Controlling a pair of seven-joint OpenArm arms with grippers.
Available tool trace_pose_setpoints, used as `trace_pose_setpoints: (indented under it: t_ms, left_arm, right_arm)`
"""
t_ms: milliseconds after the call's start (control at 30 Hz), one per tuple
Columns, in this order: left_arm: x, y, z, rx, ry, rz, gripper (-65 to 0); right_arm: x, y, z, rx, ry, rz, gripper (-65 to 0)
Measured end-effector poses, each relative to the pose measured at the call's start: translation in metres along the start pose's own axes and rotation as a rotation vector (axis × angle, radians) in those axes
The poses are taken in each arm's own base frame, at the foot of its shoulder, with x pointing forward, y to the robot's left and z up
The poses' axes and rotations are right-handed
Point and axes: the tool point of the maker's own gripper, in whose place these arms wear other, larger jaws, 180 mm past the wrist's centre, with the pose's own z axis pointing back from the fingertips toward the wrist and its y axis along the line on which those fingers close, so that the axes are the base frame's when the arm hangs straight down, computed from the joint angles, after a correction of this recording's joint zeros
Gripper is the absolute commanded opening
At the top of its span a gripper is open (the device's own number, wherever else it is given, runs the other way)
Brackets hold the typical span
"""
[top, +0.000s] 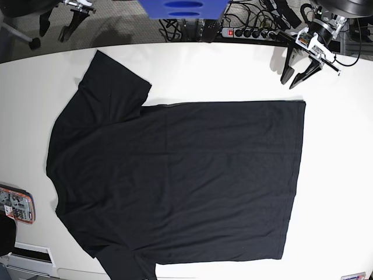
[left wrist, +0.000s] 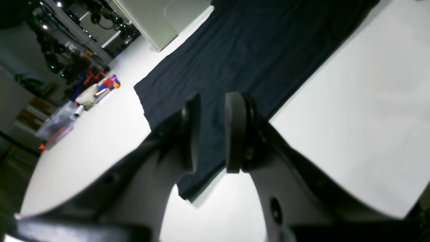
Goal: Fold the T-shirt properly
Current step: 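Lower the right gripper onto the shoulder corner and the left onto the other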
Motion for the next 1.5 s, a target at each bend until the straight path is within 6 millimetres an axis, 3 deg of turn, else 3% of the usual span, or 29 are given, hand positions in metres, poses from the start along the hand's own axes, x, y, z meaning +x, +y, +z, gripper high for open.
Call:
trace_pose_setpoints:
  t_ms: [100, 267, 433, 533, 700, 800, 900, 1033, 1200, 1333, 1500]
  left_arm:
    - [0.000, 0.002, 0.000, 0.043, 0.002, 0.027, -52.5]
    - [-0.002, 0.017, 0.002, 0.174, 0.021, 0.031, -52.5]
    - [-0.007, 0.031, 0.007, 0.293, 0.055, 0.024, -52.5]
    - [-0.009, 0.031, 0.002, 0.358, 0.062, 0.048, -52.5]
    - [-0.008, 0.042, 0.004, 0.514, 0.069, 0.058, -52.5]
    - [0.000, 0.046, 0.005, 0.562, 0.057, 0.060, -52.5]
    - [0.009, 0.046, 0.000, 0.592, 0.029, 0.067, -52.5]
    - [0.010, 0.042, -0.001, 0.615, 0.040, 0.090, -52.5]
    - [-0.003, 0.039, -0.007, 0.559, 0.179, 0.081, -52.5]
    - [0.004, 0.037, -0.021, 0.464, 0.236, -0.023, -52.5]
    - [0.029, 0.069, -0.029, 0.411, 0.260, -0.318, -52.5]
  right_arm:
    - [-0.005, 0.006, -0.007, 0.017, 0.050, -0.001, -22.8]
    - [0.002, 0.025, -0.036, 0.095, 0.090, 0.006, -22.8]
    - [-0.014, 0.073, -0.050, 0.326, 0.284, 0.230, -22.8]
    - [0.000, 0.093, -0.065, 0.394, 0.302, 0.338, -22.8]
    - [0.042, 0.124, -0.085, 0.500, 0.261, 0.447, -22.8]
    - [0.047, 0.143, -0.088, 0.609, 0.297, 0.464, -22.8]
    - [0.032, 0.128, -0.083, 0.646, 0.419, 0.541, -22.8]
    - [0.017, 0.098, -0.063, 0.666, 0.570, 0.650, -22.8]
    - [0.023, 0.108, -0.069, 0.702, 0.547, 0.665, -22.8]
    - [0.012, 0.104, -0.049, 0.755, 0.618, 0.677, -22.7]
    - [0.011, 0.113, -0.036, 0.836, 0.634, 0.673, -22.7]
